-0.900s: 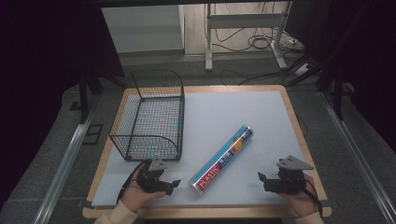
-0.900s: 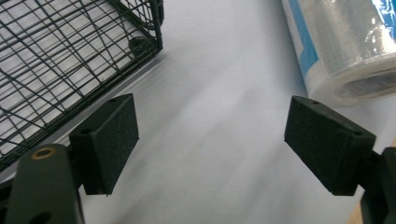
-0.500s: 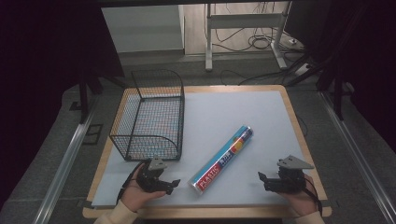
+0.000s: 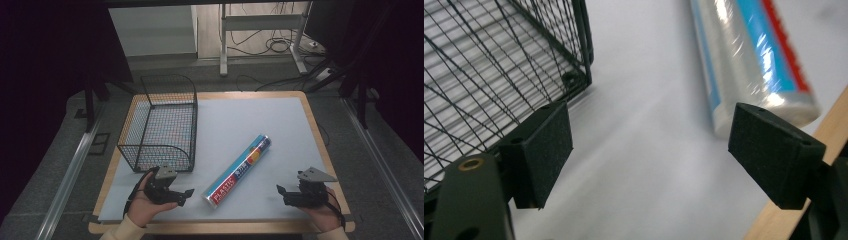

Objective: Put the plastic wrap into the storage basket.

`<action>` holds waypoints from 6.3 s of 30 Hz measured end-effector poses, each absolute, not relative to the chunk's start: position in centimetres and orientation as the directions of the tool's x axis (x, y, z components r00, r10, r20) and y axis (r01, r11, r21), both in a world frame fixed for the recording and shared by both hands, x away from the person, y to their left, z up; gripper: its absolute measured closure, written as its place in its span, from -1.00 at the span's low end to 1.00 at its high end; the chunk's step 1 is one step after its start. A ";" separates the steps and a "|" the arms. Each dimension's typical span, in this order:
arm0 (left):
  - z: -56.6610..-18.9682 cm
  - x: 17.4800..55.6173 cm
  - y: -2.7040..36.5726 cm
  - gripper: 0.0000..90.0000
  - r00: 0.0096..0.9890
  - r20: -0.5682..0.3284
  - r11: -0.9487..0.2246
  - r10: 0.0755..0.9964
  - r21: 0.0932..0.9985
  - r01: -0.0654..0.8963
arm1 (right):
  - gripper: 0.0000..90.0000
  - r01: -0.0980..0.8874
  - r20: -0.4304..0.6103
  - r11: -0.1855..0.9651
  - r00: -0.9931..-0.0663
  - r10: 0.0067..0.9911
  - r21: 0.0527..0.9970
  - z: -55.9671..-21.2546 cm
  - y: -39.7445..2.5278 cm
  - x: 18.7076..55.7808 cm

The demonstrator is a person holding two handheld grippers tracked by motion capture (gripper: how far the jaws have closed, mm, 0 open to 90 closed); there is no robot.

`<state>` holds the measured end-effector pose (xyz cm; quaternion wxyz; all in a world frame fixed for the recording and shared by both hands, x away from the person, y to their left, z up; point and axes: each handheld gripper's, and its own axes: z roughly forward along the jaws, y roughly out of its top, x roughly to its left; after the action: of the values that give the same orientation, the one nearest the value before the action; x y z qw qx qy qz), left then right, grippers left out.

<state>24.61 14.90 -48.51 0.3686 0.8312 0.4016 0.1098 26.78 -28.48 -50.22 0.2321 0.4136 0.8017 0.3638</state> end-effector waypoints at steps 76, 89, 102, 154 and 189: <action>-45.6 28.7 5.2 -0.61 0.760 -0.070 -0.550 0.647 0.647 0.528 | -0.76 0.498 -0.089 0.411 -0.550 0.831 0.763 -50.7 -28.9 27.0; -45.4 29.9 3.4 -0.61 0.767 -0.072 -0.567 0.638 0.630 0.531 | -0.76 0.500 -0.093 0.416 -0.550 0.830 0.759 -50.8 -28.9 27.1; -44.8 31.5 1.1 -0.60 0.764 -0.053 -0.588 0.644 0.604 0.538 | -0.76 0.499 -0.088 0.412 -0.551 0.830 0.762 -50.8 -29.0 27.1; -49.7 37.1 -6.1 -0.36 0.731 0.004 -0.678 0.682 0.378 0.631 | -0.76 0.490 -0.120 0.435 -0.549 0.827 0.755 -51.0 -29.0 27.3; -44.5 37.2 -3.1 -0.31 0.769 -0.061 -0.673 0.637 0.443 0.592 | -0.76 0.491 -0.122 0.429 -0.540 0.833 0.758 -50.9 -29.1 27.3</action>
<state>37.15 -3.10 -44.48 0.2242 0.9133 0.3364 0.0493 27.31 -29.10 -50.92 0.2491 0.4096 0.8078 0.3429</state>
